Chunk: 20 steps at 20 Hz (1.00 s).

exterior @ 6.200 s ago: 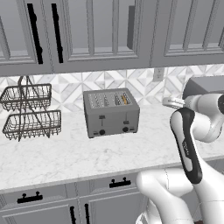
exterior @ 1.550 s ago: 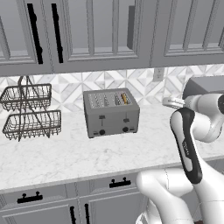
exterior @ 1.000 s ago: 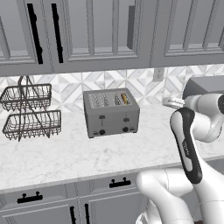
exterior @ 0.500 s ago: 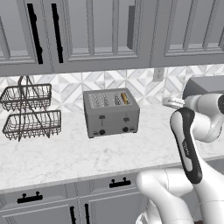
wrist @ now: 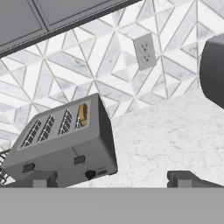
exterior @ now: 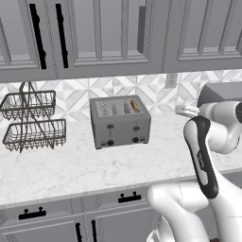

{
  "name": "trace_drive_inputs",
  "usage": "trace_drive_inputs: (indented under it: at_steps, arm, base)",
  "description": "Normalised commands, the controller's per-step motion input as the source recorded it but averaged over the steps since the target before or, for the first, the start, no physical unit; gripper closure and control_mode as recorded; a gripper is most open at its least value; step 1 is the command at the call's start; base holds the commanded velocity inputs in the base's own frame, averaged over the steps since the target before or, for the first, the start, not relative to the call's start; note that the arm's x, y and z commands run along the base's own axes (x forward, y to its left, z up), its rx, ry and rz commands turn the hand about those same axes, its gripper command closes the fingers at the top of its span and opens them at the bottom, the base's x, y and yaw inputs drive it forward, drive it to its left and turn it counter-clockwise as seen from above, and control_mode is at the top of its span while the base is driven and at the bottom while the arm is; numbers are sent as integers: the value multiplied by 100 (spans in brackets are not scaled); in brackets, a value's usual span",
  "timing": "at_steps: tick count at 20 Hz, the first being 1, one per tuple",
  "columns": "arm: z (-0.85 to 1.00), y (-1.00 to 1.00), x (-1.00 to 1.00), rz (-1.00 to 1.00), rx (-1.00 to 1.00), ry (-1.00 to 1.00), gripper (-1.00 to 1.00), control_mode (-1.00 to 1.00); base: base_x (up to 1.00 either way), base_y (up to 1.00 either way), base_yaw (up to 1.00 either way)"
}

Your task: Start the toaster. Once the lever pops up, take the bread to the plate on the dining counter.

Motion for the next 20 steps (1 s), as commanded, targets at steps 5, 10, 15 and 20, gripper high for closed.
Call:
trace_drive_inputs:
  at_steps: [5, 10, 15, 20]
  arm:
    - [0, 0, 0, 0, 0, 0, -100, -100]
    - [0, 0, 0, 0, 0, 0, -100, -100]
    - [0, 0, 0, 0, 0, 0, -100, -100]
    - [0, 0, 0, 0, 0, 0, -100, -100]
  base:
    - [0, 0, 0]
    - [0, 0, 0]
    - [0, 0, 0]
    - [0, 0, 0]
